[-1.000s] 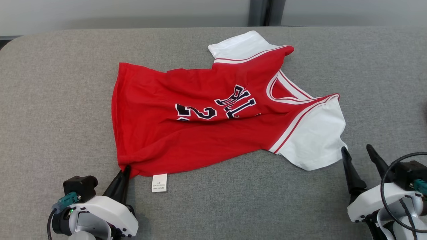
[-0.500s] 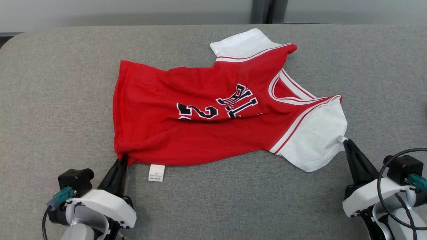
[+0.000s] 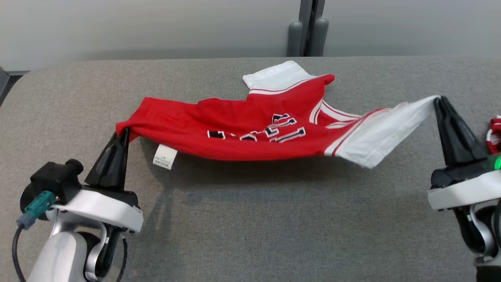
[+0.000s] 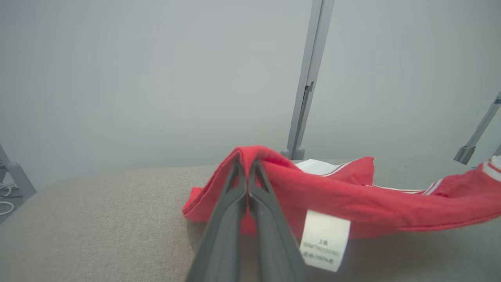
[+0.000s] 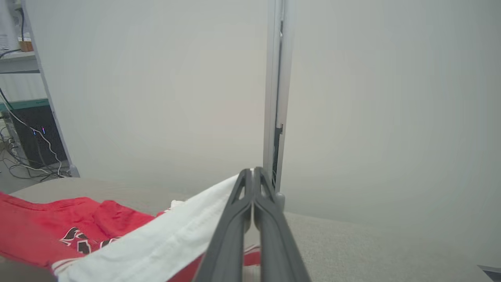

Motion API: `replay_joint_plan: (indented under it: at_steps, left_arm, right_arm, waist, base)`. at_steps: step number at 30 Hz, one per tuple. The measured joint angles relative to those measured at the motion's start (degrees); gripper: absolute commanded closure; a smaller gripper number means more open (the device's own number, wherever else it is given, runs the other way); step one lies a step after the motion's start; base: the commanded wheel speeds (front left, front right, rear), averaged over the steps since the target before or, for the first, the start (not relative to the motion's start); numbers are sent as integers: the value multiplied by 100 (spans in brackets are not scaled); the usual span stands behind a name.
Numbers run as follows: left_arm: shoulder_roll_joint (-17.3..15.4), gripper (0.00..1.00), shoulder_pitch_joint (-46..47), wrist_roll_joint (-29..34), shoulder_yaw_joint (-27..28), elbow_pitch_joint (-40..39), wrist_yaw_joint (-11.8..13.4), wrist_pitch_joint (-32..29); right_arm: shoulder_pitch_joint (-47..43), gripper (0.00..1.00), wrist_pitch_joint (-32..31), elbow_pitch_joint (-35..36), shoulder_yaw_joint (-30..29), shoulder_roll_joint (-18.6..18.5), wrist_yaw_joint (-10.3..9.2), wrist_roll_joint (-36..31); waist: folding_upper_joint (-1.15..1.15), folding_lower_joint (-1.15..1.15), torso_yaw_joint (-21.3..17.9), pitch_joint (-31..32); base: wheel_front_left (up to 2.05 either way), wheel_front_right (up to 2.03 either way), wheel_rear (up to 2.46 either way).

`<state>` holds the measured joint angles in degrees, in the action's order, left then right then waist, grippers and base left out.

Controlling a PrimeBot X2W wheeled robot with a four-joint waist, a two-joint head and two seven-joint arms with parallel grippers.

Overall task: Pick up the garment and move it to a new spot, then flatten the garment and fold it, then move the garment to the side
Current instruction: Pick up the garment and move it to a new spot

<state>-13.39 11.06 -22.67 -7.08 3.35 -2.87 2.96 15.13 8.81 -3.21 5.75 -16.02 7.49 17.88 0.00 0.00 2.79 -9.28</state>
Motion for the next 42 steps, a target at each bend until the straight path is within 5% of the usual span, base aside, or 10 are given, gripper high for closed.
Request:
replay_joint_plan:
  at_steps: [20,31,42]
  left_arm:
    - [-599,100,2273,227,70,-1104,-62,-646]
    - [-642,100,2750,143,163,-894,-45,-616]
    - [-404,100,3298,-81,63,-122,-120,-294]
  right_arm:
    - [2770,100,-244,983,-71,-452,0,-57]
    - [3724,100,-286,437,323,-620,0,424]
    - [4296,100,-113,-543,646,-647,1,856]
  waist:
    - [0,0,-198,712]
    - [0,0,-391,1015]
    - [0,0,-361,638]
  base:
    - [0,0,0]
    - [0,0,0]
    - [0,0,0]
